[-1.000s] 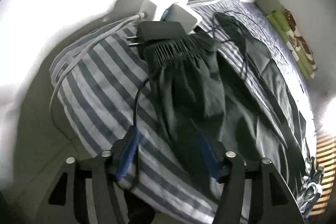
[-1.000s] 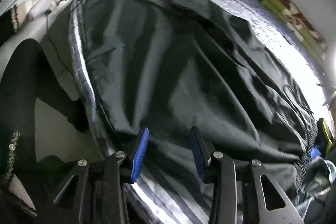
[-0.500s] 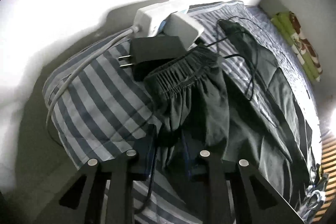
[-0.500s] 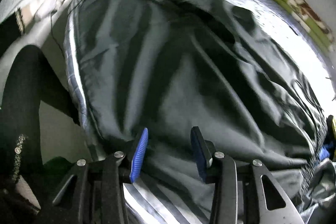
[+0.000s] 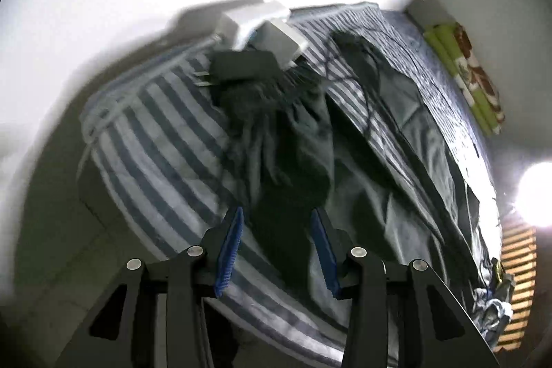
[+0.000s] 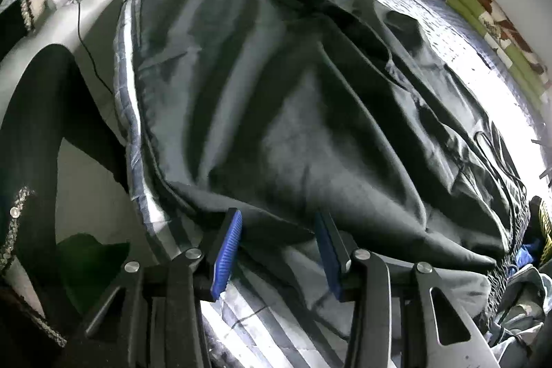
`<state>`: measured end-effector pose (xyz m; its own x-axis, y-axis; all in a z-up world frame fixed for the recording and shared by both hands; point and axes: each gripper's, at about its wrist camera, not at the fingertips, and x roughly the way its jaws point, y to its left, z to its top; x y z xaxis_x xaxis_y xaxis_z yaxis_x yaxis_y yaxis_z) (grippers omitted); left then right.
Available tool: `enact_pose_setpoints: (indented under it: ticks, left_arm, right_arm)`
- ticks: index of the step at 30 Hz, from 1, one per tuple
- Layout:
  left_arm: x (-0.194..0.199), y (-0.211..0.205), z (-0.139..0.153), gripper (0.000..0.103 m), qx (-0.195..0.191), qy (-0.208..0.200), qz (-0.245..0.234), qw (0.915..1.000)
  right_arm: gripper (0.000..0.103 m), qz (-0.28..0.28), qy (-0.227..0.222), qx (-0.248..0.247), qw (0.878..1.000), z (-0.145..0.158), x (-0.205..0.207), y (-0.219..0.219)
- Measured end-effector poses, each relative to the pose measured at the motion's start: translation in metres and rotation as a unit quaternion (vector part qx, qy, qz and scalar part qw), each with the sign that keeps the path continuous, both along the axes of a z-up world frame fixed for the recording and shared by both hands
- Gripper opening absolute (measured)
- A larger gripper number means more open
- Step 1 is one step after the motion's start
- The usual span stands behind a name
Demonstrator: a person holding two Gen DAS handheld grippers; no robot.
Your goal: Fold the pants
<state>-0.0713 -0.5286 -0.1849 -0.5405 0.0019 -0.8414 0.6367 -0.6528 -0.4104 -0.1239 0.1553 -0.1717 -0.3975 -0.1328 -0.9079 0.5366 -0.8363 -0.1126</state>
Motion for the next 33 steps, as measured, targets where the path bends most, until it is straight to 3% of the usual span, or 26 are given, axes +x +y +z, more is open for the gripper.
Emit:
enact_pose_setpoints:
  ticks: [3, 5, 7, 11, 12, 14, 15, 16, 20, 26, 33]
  left_arm:
    - [-0.006, 0.012, -0.003, 0.045, -0.016, -0.025, -0.008, 0.9995]
    - [-0.011, 0.010, -0.011, 0.050, -0.014, -0.036, 0.000, 0.9993]
    - [-0.016, 0.002, -0.021, 0.065, -0.008, -0.041, 0.014, 0.9990]
    - [-0.020, -0.012, -0.037, 0.068, -0.001, -0.044, 0.038, 0.9983]
    - [-0.022, -0.014, -0.038, 0.067, -0.001, -0.040, 0.040, 0.9984]
    - [-0.025, -0.013, -0.038, 0.047, -0.015, -0.038, 0.041, 0.9983]
    - [-0.027, -0.013, -0.038, 0.014, -0.017, -0.042, 0.041, 0.9981]
    - [-0.028, -0.013, -0.037, 0.000, -0.013, -0.042, 0.040, 0.9982]
    - [-0.027, -0.008, -0.018, 0.001, -0.030, -0.025, 0.038, 0.9985]
    - [-0.015, -0.006, 0.037, 0.001, -0.038, 0.023, 0.048, 0.9978]
    - [-0.020, 0.004, 0.087, 0.001, -0.072, 0.027, 0.047, 0.9959]
  right_arm:
    - [0.040, -0.008, 0.003, -0.003, 1.000, 0.004, 0.000, 0.004]
    - [0.040, -0.011, 0.004, -0.002, 1.000, 0.005, 0.002, 0.006]
    - [0.041, -0.011, 0.005, 0.002, 1.000, 0.005, 0.005, 0.008]
    - [0.043, -0.006, 0.009, 0.012, 1.000, 0.007, 0.010, 0.011]
    - [0.044, -0.004, 0.010, 0.013, 1.000, 0.008, 0.011, 0.011]
    - [0.045, -0.007, 0.012, 0.014, 1.000, 0.010, 0.011, 0.015]
    - [0.045, -0.010, 0.014, 0.015, 1.000, 0.011, 0.011, 0.018]
    - [0.045, -0.017, 0.016, 0.014, 1.000, 0.013, 0.011, 0.023]
    - [0.045, -0.072, 0.045, 0.016, 0.996, 0.030, 0.018, 0.063]
    - [0.045, -0.144, 0.062, 0.028, 0.987, 0.041, 0.039, 0.121]
    - [0.046, -0.064, 0.058, 0.028, 0.996, 0.024, 0.050, 0.092]
